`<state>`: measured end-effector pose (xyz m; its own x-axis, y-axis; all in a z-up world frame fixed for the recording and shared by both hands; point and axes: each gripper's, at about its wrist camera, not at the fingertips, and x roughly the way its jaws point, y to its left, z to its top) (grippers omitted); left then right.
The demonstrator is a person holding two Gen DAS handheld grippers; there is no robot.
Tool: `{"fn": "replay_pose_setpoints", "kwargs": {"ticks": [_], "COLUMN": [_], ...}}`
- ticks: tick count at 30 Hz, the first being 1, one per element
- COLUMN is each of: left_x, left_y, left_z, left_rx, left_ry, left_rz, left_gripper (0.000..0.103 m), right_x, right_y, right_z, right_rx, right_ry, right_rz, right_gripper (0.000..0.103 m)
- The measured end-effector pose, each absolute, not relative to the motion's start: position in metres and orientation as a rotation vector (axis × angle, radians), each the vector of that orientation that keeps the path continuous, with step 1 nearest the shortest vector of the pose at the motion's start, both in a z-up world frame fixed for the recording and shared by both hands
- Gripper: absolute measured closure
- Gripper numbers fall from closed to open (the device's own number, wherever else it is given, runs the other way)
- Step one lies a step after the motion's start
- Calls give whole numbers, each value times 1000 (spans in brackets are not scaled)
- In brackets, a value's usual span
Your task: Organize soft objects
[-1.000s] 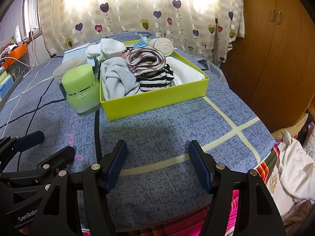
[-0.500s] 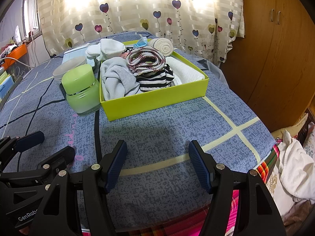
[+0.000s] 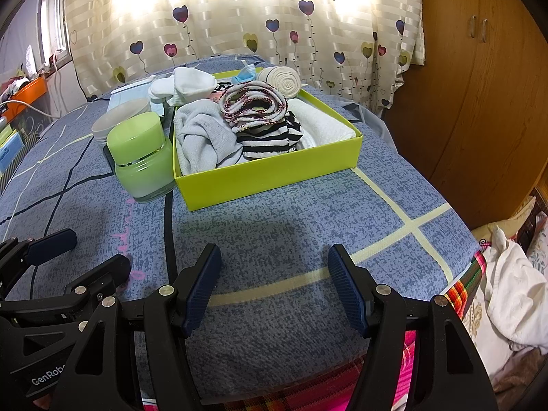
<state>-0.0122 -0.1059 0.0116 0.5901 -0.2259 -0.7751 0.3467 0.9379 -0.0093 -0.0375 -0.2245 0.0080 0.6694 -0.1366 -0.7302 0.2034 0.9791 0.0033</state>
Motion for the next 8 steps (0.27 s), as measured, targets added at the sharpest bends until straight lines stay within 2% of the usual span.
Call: {"fn": "replay_pose_setpoints", "kwargs": {"ticks": [8], "left_x": [-12], "left_y": [-106], "left_z": [12], "left_rx": [148], "left_ry": [879], "left_rz": [-334], "left_gripper": [30], "right_x": [-37], "right_y": [-224], "right_z": [7], "right_rx": [86], "right_ry": [815], "right_rz": [-191], "right_gripper": [37]}}
